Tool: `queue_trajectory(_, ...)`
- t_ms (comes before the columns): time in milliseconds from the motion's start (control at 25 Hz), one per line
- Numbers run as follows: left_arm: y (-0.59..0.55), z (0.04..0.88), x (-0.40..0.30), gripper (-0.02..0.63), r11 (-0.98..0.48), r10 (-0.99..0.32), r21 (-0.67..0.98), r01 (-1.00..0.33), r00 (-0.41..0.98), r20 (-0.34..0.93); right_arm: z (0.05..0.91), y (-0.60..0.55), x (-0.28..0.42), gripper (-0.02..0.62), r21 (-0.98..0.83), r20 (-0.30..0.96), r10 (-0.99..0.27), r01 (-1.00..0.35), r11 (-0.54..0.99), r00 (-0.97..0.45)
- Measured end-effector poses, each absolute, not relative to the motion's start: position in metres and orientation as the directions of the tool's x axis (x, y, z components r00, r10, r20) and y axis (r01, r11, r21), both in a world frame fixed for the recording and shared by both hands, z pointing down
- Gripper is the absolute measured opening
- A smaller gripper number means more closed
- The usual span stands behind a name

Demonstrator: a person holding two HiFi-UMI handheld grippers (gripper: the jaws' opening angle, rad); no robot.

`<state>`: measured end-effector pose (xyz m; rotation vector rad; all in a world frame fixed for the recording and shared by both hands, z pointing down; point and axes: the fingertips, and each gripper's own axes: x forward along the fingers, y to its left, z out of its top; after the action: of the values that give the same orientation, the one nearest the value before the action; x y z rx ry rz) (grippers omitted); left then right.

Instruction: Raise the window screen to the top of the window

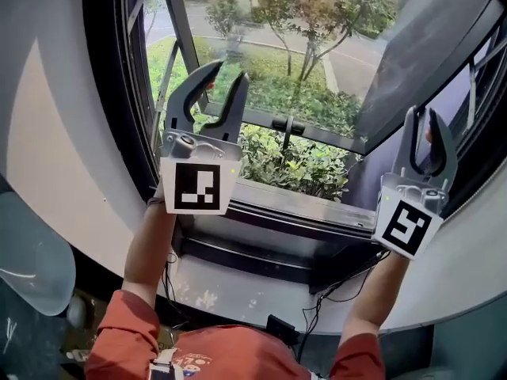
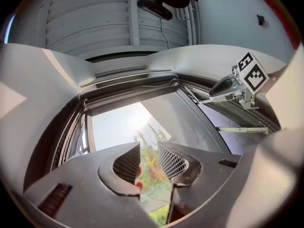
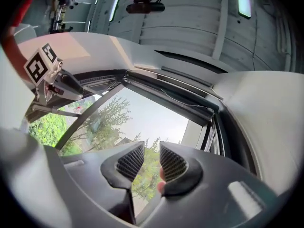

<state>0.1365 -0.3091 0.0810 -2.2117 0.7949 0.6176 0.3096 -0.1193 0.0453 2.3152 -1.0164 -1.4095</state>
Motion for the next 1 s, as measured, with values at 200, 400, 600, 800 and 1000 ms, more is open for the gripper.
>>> queue_trajectory(200,-0.303,0.143,0.138,0.118,-0.624,-0.392,-0.440,-0.646,0.746,-0.539,0.096,-0.112,0.301,0.109,0.521,-0.652,-0.699,-0.496,-0.695,0.294)
queue_trajectory(400,-0.298,0.186,0.132,0.119,-0.672,-0.425,-0.396,-0.626,0.764,-0.486,0.143,-0.109,0.302,0.107,0.484,-0.603,-0.731,-0.582,-0.654,0.320)
queue_trajectory(600,-0.293,0.224,0.121,0.119,-0.709,-0.457,-0.337,-0.620,0.767,-0.449,0.191,-0.111,0.298,0.109,0.471,-0.550,-0.760,-0.623,-0.624,0.345)
queue_trajectory(800,-0.292,0.274,0.110,0.120,-0.736,-0.510,-0.266,-0.623,0.768,-0.388,0.252,-0.109,0.296,0.109,0.408,-0.460,-0.796,-0.702,-0.583,0.393)
queue_trajectory(1000,-0.282,0.333,0.106,0.118,-0.774,-0.540,-0.190,-0.604,0.786,-0.301,0.313,-0.100,0.287,0.107,0.325,-0.373,-0.824,-0.772,-0.546,0.426)
